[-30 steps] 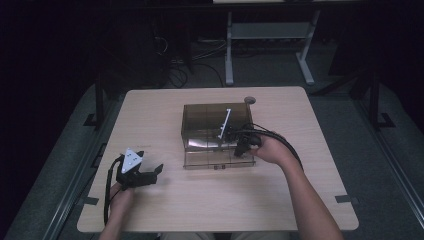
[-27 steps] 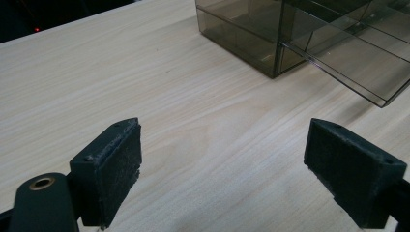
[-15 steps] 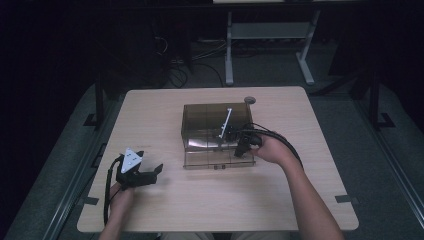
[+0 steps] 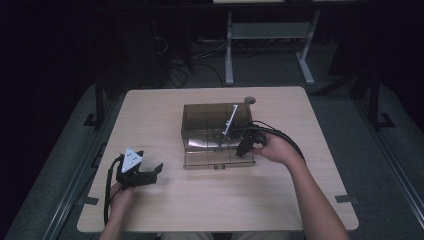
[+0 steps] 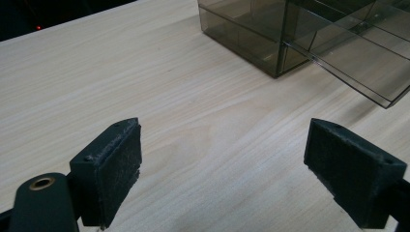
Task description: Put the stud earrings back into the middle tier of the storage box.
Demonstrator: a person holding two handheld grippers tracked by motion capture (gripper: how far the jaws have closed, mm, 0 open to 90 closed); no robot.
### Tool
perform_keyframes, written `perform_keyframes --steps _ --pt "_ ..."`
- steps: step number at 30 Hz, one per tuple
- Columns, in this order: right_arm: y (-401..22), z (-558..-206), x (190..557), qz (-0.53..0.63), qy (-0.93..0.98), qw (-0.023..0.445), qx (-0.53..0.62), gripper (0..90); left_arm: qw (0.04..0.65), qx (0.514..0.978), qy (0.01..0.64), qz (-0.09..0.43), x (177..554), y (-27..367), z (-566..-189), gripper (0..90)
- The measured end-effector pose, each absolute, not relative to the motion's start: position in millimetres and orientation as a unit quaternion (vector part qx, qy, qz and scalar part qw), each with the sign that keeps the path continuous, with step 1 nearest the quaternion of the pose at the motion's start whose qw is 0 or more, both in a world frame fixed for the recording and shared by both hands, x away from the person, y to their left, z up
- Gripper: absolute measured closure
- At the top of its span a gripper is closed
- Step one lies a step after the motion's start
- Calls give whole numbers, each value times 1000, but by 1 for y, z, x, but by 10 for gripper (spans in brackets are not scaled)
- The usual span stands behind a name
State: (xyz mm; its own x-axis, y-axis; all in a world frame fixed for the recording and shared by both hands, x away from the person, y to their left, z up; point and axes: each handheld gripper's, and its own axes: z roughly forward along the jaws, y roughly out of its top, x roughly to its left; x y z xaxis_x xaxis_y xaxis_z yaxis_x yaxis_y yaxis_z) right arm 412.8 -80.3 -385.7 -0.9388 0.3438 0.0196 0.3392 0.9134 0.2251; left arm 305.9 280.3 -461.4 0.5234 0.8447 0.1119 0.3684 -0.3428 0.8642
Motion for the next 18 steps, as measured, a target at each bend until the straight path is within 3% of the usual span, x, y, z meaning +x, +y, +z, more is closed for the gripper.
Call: perform_keyframes --steps 18 --pt "-94 -370 403 135 973 13 187 648 417 768 393 285 304 281 -461 128"
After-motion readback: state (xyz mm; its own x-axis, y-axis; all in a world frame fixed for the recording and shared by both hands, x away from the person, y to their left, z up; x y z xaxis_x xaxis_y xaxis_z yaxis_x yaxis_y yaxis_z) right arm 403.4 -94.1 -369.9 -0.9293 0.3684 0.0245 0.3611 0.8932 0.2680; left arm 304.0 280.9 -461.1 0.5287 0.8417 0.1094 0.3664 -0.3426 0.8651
